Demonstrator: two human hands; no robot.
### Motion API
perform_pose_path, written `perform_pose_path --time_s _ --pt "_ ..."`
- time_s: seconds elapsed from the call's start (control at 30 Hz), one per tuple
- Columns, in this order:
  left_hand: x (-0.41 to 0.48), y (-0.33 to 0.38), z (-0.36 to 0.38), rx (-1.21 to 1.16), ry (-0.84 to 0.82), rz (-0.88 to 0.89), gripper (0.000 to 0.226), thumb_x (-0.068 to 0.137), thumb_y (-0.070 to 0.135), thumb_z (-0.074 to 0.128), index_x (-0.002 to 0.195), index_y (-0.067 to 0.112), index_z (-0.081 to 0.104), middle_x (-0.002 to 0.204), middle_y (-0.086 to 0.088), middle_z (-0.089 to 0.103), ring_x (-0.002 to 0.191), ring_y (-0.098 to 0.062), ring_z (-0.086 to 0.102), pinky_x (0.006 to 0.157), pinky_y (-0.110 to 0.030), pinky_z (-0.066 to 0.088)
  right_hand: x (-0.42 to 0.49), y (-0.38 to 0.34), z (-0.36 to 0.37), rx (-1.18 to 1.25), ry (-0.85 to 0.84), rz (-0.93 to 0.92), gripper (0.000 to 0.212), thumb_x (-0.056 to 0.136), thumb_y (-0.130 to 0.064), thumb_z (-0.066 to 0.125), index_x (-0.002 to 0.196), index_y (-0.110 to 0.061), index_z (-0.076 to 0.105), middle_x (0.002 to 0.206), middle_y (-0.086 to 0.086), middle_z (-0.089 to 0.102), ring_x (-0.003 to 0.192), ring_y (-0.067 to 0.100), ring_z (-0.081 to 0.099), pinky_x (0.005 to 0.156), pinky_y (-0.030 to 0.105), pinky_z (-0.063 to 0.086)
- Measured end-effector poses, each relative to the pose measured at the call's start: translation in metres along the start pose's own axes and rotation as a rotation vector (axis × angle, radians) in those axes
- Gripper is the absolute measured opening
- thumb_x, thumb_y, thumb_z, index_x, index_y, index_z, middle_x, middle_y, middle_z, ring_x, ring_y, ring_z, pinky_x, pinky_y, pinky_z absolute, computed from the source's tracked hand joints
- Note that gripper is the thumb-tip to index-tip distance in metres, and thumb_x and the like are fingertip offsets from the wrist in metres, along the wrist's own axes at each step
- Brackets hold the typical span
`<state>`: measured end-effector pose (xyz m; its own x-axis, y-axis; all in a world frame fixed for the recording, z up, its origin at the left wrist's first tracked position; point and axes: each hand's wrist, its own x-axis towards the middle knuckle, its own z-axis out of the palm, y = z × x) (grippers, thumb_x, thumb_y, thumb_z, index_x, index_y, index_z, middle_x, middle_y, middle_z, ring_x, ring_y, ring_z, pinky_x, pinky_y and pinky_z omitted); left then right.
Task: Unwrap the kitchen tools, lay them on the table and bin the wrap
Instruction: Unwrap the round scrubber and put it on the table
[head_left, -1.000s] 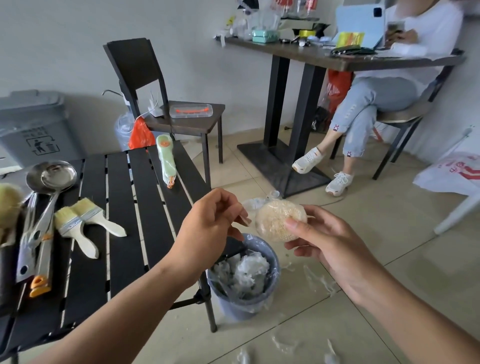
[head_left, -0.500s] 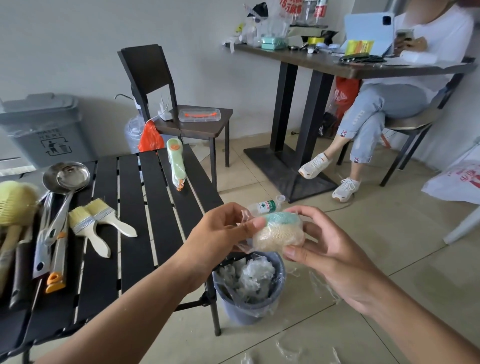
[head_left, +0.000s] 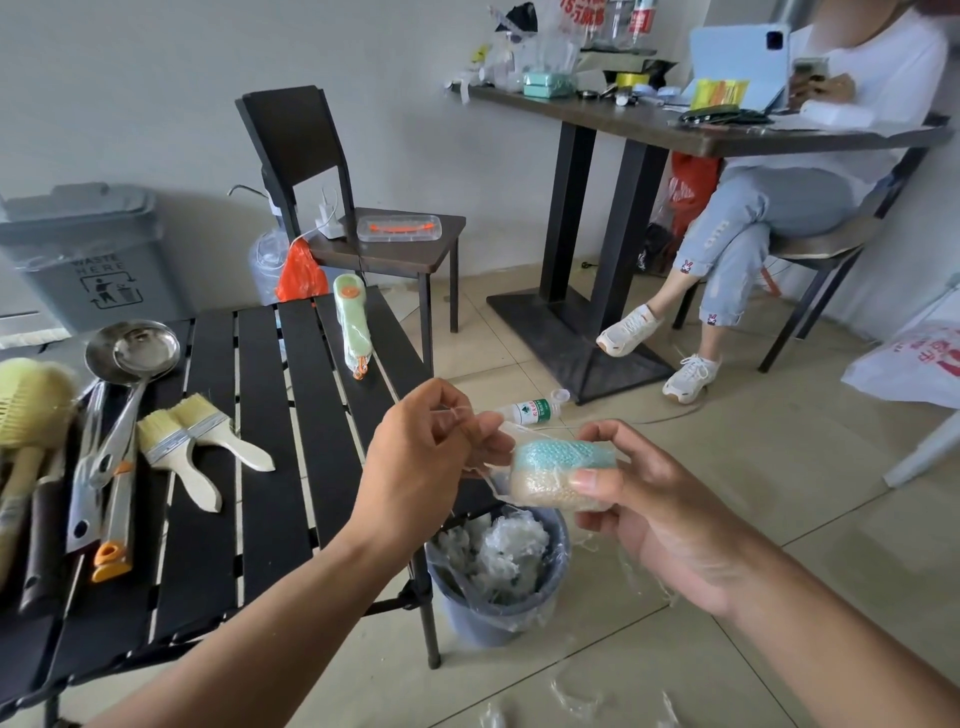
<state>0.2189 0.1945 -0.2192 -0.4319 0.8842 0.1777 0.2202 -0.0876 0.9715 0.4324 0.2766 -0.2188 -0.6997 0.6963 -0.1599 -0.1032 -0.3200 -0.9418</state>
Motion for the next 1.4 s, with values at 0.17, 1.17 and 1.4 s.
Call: perform_pose_path --time_s 0.17,1.17,1.4 --pt "-0.002 0.004 0.0 -0.169 -0.143 0.067 0.029 0.101 0.025 0.066 0.095 0.002 0.048 0.104 -0.008 0.083 0.097 -0.024 0.08 0.079 -0.033 0.064 0.004 0.0 0.0 0.077 0.043 -0.023 0.061 0.062 -0.019 0.086 0.119 -0.017 0.065 0.108 0.008 0.071 0.086 0.016 0.064 0.07 0.026 0.053" --pt "-0.005 0.015 -0.009 -0.024 -0.5 0.045 0.025 0.081 0.031 0.089 0.104 0.022 0.083 0.081 0.003 0.066 0.077 -0.018 0.064 0.076 -0.031 0.056 -0.012 -0.009 0.012 -0.163 -0.17 0.051 0.06 0.066 -0.02 0.098 0.118 -0.022 0.07 0.111 0.005 0.072 0.104 0.02 0.07 0.086 0.028 0.058" --pt "-0.016 0.021 -0.005 0.469 -0.145 0.577 0.018 0.096 0.029 0.069 0.098 0.013 0.078 0.1 0.008 0.059 0.088 -0.012 0.065 0.075 -0.021 0.055 -0.014 -0.013 0.021 -0.203 -0.142 0.054 0.037 0.068 -0.038 0.092 0.1 -0.035 0.074 0.097 -0.001 0.072 0.088 0.012 0.068 0.067 0.022 0.052"
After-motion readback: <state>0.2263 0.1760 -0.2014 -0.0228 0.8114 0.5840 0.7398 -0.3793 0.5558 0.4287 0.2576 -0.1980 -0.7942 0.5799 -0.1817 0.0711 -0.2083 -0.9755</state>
